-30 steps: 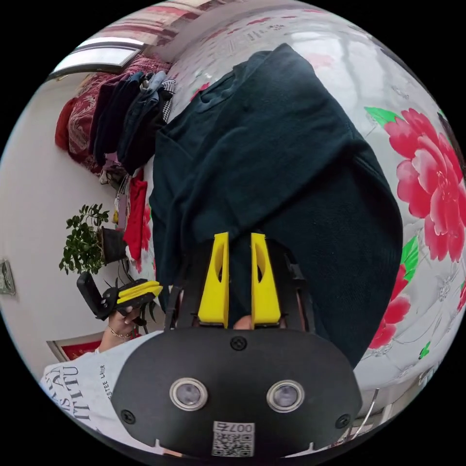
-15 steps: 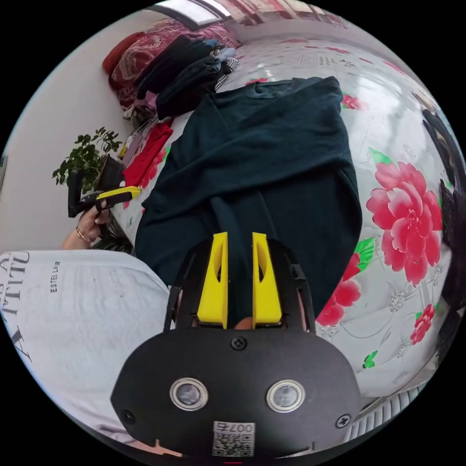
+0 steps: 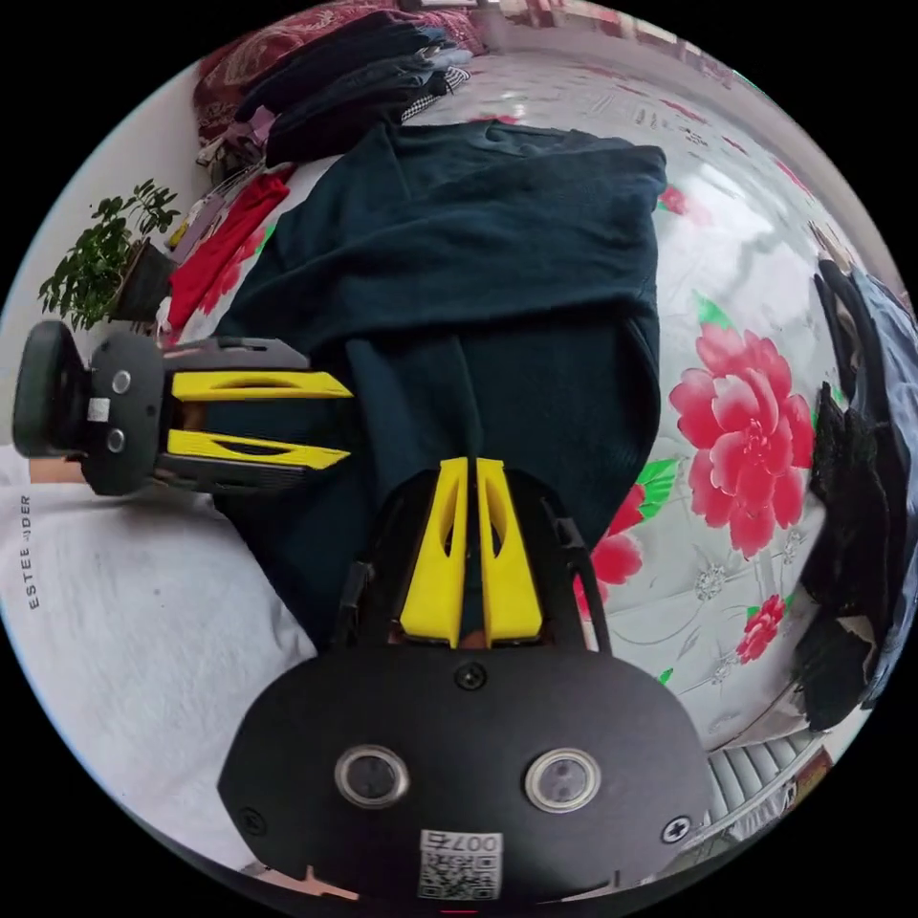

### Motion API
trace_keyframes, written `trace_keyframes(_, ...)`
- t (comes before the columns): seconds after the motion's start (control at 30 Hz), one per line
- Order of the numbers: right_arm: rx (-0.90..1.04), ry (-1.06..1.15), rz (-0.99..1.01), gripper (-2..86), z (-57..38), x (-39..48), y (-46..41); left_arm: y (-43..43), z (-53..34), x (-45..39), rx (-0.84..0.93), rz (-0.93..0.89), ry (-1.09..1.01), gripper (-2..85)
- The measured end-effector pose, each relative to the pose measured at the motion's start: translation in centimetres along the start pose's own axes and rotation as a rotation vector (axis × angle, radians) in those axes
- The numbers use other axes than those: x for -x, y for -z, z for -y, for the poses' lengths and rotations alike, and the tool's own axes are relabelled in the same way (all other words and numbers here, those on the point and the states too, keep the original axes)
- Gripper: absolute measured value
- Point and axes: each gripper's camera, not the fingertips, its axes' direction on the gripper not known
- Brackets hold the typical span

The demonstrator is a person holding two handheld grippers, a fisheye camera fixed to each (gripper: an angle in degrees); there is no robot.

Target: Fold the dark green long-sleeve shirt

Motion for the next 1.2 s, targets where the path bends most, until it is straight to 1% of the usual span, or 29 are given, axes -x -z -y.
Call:
trace_keyframes(0.03, -0.02, -0.012, 0.001, 0.1, -0.3, -0.1, 0.5, -1.2, 0.9, -0.8, 0.056, 0.024, -0.042, 4.7)
trace_keyframes(0.07, -0.069, -0.03, -0.006, 0.0, -0.9, -0.3, 1.7, -0.8, 0.9, -1.0, 0.014, 0.024, -0.062, 4.0)
trace_keyframes(0.17, -0.156, -0.06, -0.018, -0.1, -2.6, -0.4, 3.9, -0.4, 1.1, -1.3, 0.027, -0.004, -0.075, 1.2)
trace_keyframes(0.2, -0.141, -0.078, -0.004, -0.1, -3.0, -0.6, 3.6, -0.1, 0.9, -1.3, 0.025, -0.031, -0.076, 0.7)
trace_keyframes(0.27, -0.106, -0.099, -0.046, -0.1, -3.4, -0.6, 2.3, 0.7, 0.2, -1.4, 0.001, -0.067, -0.056, 0.6)
trace_keyframes(0.37, -0.04, -0.167, -0.025, 0.1, -3.7, -0.8, 0.3, 1.9, -0.8, -1.1, -0.045, -0.103, 0.04, 1.0)
trace_keyframes(0.47, -0.101, -0.19, -0.047, 0.9, -4.6, -0.4, 1.3, 3.3, -2.5, -1.0, -0.072, -0.096, 0.123, 1.6)
trace_keyframes(0.53, -0.133, -0.183, -0.029, 1.6, -5.4, -0.3, 2.5, 4.6, -5.1, -0.5, -0.092, -0.058, 0.209, 2.6)
trace_keyframes(0.57, -0.155, -0.168, -0.003, 2.1, -6.1, -0.2, 3.3, 4.9, -5.9, -0.3, -0.097, -0.049, 0.237, 2.8)
trace_keyframes(0.63, -0.19, -0.123, 0.035, 2.6, -7.4, 0.4, 4.4, 5.9, -9.5, 0.7, -0.09, -0.004, 0.363, 3.8)
trace_keyframes(0.67, -0.196, -0.069, 0.062, 2.9, -8.2, 1.2, 4.7, 6.1, -10.4, 0.9, -0.082, 0.01, 0.392, 4.1)
trace_keyframes(0.73, -0.168, 0.021, 0.093, 3.1, -9.0, 2.8, 4.3, 6.2, -13.7, 1.2, -0.032, 0.066, 0.472, 5.0)
trace_keyframes(0.8, -0.079, 0.133, 0.098, 3.1, -9.4, 5.1, 2.3, 5.4, -15.5, 1.2, 0.026, 0.086, 0.512, 5.6)
trace_keyframes(0.87, 0.006, 0.176, 0.079, 2.8, -9.1, 6.2, 0.1, 3.9, -16.8, 1.3, 0.09, 0.092, 0.539, 5.7)
trace_keyframes(0.9, 0.03, 0.175, 0.044, 2.3, -9.1, 6.6, -0.9, 2.4, -17.4, 1.3, 0.152, 0.091, 0.548, 4.9)
trace_keyframes(0.93, -0.014, 0.166, 0.01, 2.0, -9.2, 6.7, -0.8, 2.3, -17.8, 1.1, 0.103, 0.091, 0.544, 4.0)
trace_keyframes(0.97, -0.029, 0.178, -0.034, 1.4, -9.4, 6.8, -0.8, 2.2, -17.9, 1.1, 0.098, 0.097, 0.55, 3.6)
trace_keyframes(1.07, 0.052, 0.219, 0.027, 0.8, -9.2, 6.5, -0.1, 2.0, -17.5, 1.5, 0.151, 0.086, 0.537, 1.0)
trace_keyframes(1.1, 0.046, 0.251, 0.05, 0.8, -9.8, 6.5, 0.6, 2.4, -17.4, 1.6, 0.157, 0.068, 0.523, 0.5)
trace_keyframes(1.17, 0.03, 0.277, 0.073, 1.2, -11.1, 6.6, 1.4, 4.0, -17.9, 1.3, 0.071, 0.03, 0.505, 0.4)
trace_keyframes(1.2, 0.025, 0.265, 0.081, 1.6, -11.9, 6.5, 1.7, 4.9, -18.7, 1.1, -0.01, -0.024, 0.516, 0.6)
